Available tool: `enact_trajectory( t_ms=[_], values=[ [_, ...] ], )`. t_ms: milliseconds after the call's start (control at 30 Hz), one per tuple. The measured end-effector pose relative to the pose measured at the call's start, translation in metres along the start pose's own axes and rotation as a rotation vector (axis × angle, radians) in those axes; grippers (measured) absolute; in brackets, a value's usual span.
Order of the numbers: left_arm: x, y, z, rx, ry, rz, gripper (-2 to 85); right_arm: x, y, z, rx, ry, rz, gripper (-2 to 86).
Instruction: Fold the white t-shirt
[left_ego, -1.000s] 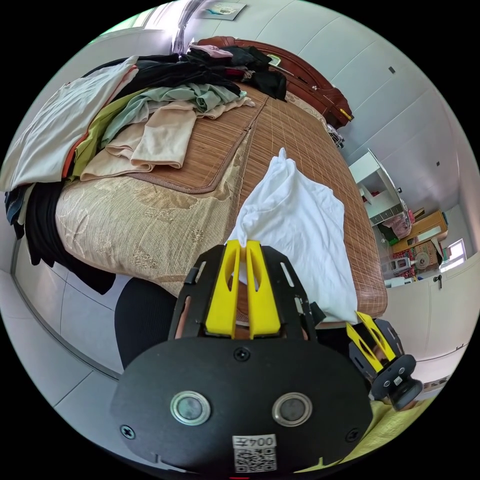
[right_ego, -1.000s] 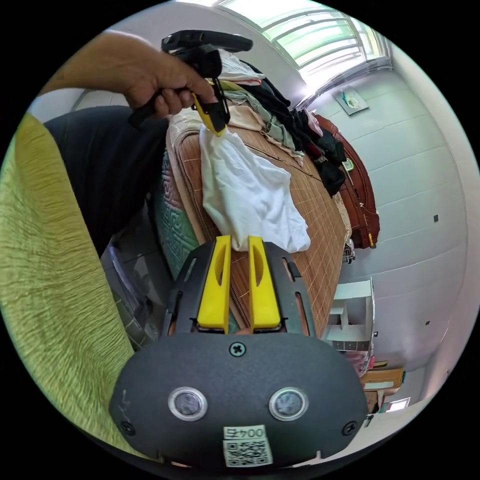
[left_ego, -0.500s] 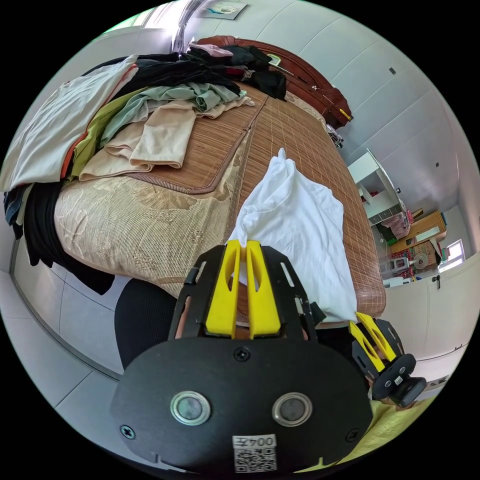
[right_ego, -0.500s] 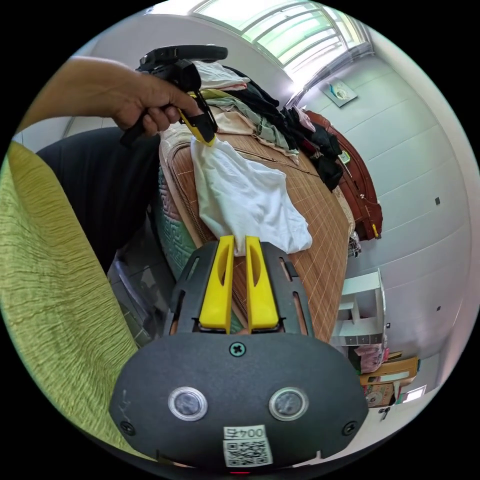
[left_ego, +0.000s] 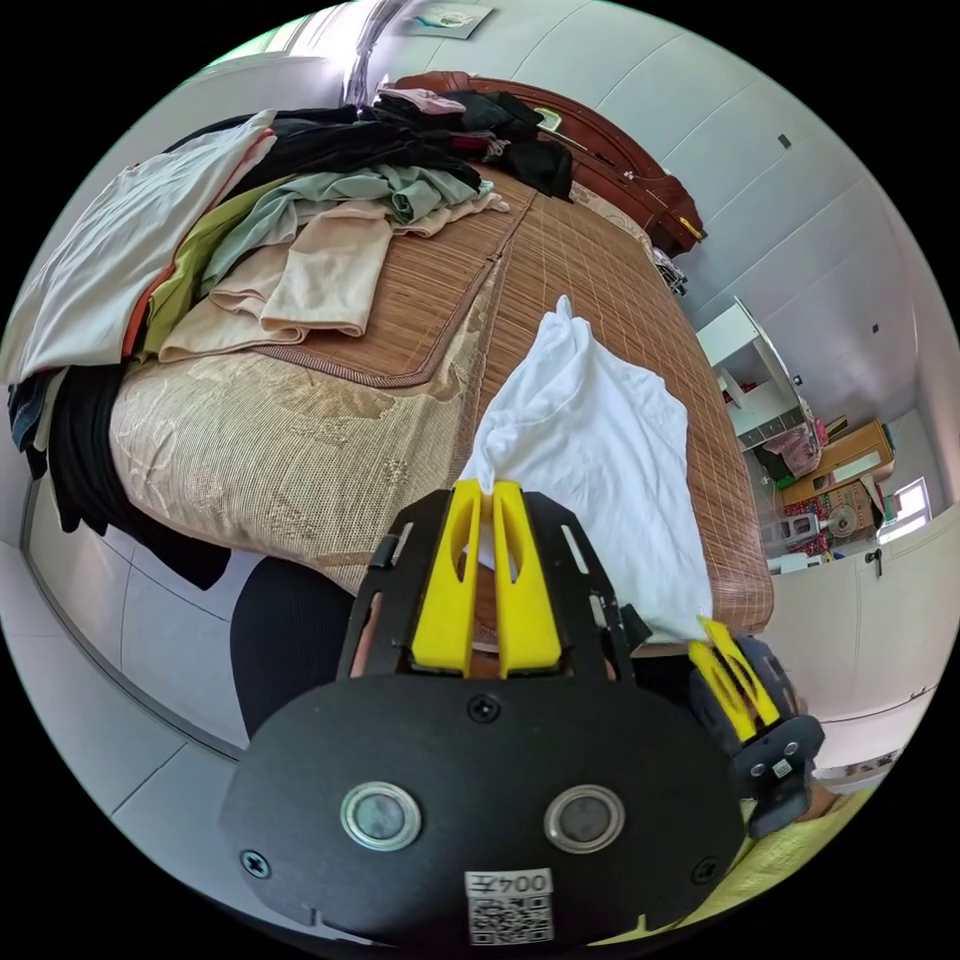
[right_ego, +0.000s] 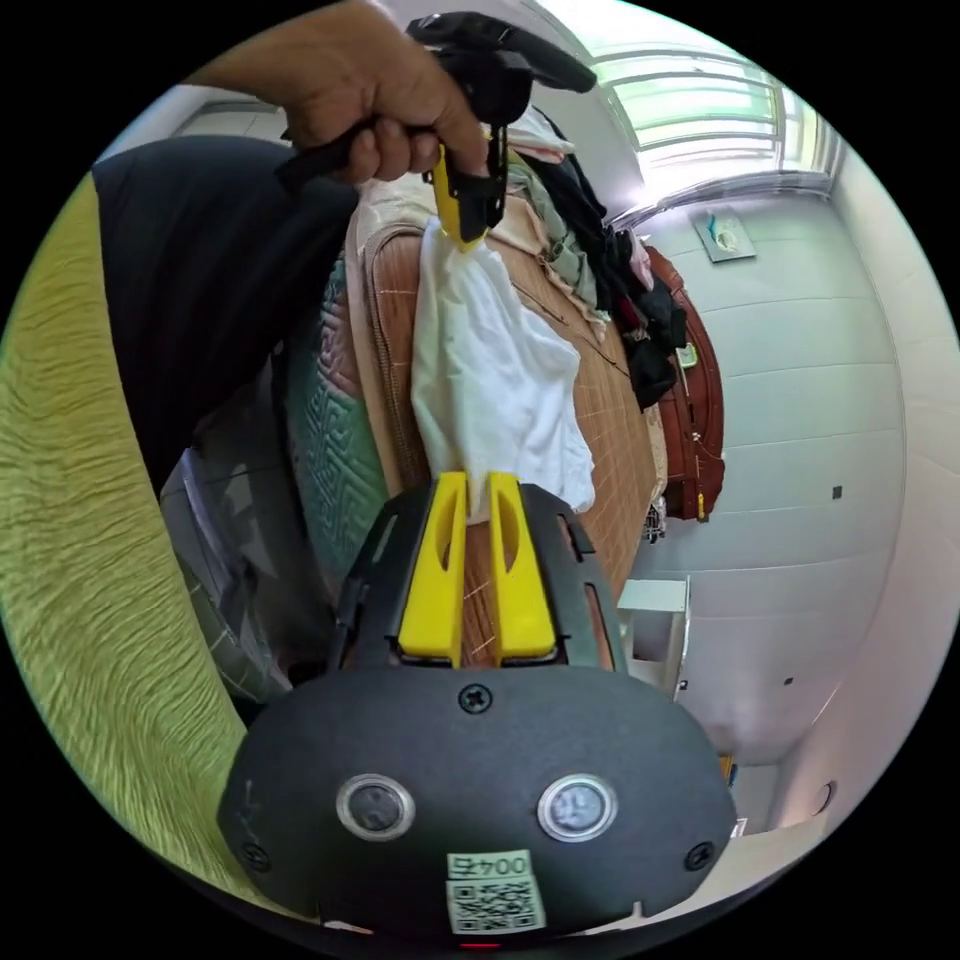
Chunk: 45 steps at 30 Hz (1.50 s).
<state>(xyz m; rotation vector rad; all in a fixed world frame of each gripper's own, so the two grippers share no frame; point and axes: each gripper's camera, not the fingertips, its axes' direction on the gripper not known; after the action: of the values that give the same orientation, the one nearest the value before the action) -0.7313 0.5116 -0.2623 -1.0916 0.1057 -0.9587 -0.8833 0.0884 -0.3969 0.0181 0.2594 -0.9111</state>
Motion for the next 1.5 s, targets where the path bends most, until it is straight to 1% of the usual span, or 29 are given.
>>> enact_trajectory(
  t_ms=[33,100,167,233,333,400,533,600,667,867,933,1000,1033,1067,1100,1133,1167,1200,1233,1267,1300,1367,1400,1500],
  values=[
    [0.001,0.002,0.001,-0.001,-0.009,0.013,2.2,0.010,0.003,-0.004,0.016,0.040,0.032,1.6],
    [0.002,0.008,0.002,0.002,0.018,0.026,2.1,0.034,0.013,-0.007,0.031,0.023,0.127,0.5],
    [0.006,0.016,0.004,0.002,0.038,0.048,1.9,0.060,0.039,-0.002,0.034,-0.110,0.308,-0.2],
    [0.013,0.030,0.004,0.018,0.044,0.069,1.7,0.060,0.064,0.014,0.020,-0.215,0.426,-0.4],
    [0.022,0.043,-0.005,0.042,0.079,0.079,1.6,0.039,0.103,0.044,0.000,-0.263,0.533,-0.7],
    [0.031,0.053,-0.013,0.064,0.069,0.107,1.6,0.033,0.118,0.053,0.004,-0.256,0.566,-0.7],
    [0.027,0.067,-0.001,0.018,0.098,0.074,1.5,0.028,0.146,0.074,0.022,-0.258,0.598,-0.8],
    [0.027,0.080,0.017,-0.011,0.043,0.093,1.5,0.023,0.160,0.088,0.027,-0.276,0.605,-0.7],
    [0.025,0.091,0.032,-0.027,0.032,0.087,1.6,0.020,0.174,0.105,0.031,-0.292,0.607,-0.7],
    [0.030,0.113,0.037,0.026,0.071,0.120,1.6,0.030,0.210,0.144,0.040,-0.375,0.663,0.6],
    [0.034,0.121,0.025,0.075,0.011,0.155,1.5,0.041,0.221,0.151,0.042,-0.422,0.685,1.7],
    [0.050,0.137,0.001,0.207,-0.149,0.283,1.4,0.060,0.236,0.152,0.029,-0.490,0.720,3.4],
    [0.067,0.149,-0.005,0.276,-0.213,0.423,1.2,0.074,0.251,0.154,0.028,-0.551,0.769,4.9],
    [0.077,0.156,-0.006,0.304,-0.237,0.503,1.3,0.087,0.269,0.158,0.029,-0.628,0.848,6.4],
    [0.098,0.167,0.000,0.328,-0.278,0.642,1.4,0.094,0.280,0.162,0.033,-0.676,0.896,7.1],
    [0.109,0.172,0.006,0.319,-0.290,0.717,1.6,0.105,0.302,0.175,0.049,-0.800,1.002,8.4],
    [0.130,0.181,0.023,0.272,-0.307,0.862,2.1,0.112,0.324,0.192,0.073,-0.938,1.123,10.2],
    [0.146,0.188,0.041,0.227,-0.331,0.982,2.9,0.114,0.335,0.203,0.085,-1.007,1.181,11.1],
    [0.159,0.195,0.055,0.192,-0.348,1.090,3.9,0.115,0.353,0.225,0.114,-1.134,1.280,12.1],
    [0.164,0.198,0.061,0.178,-0.358,1.140,4.4,0.113,0.368,0.245,0.138,-1.234,1.367,12.9],
    [0.172,0.204,0.070,0.150,-0.378,1.234,5.8,0.112,0.375,0.255,0.149,-1.275,1.412,13.3],
    [0.178,0.208,0.079,0.135,-0.426,1.327,7.9,0.106,0.394,0.285,0.187,-1.405,1.547,13.7],
    [0.180,0.206,0.084,0.111,-0.437,1.359,9.1,0.105,0.397,0.291,0.182,-1.424,1.571,13.7],
    [0.179,0.195,0.102,-0.029,-0.385,1.392,10.3,0.099,0.401,0.311,0.153,-1.483,1.623,13.3]
  ],
)
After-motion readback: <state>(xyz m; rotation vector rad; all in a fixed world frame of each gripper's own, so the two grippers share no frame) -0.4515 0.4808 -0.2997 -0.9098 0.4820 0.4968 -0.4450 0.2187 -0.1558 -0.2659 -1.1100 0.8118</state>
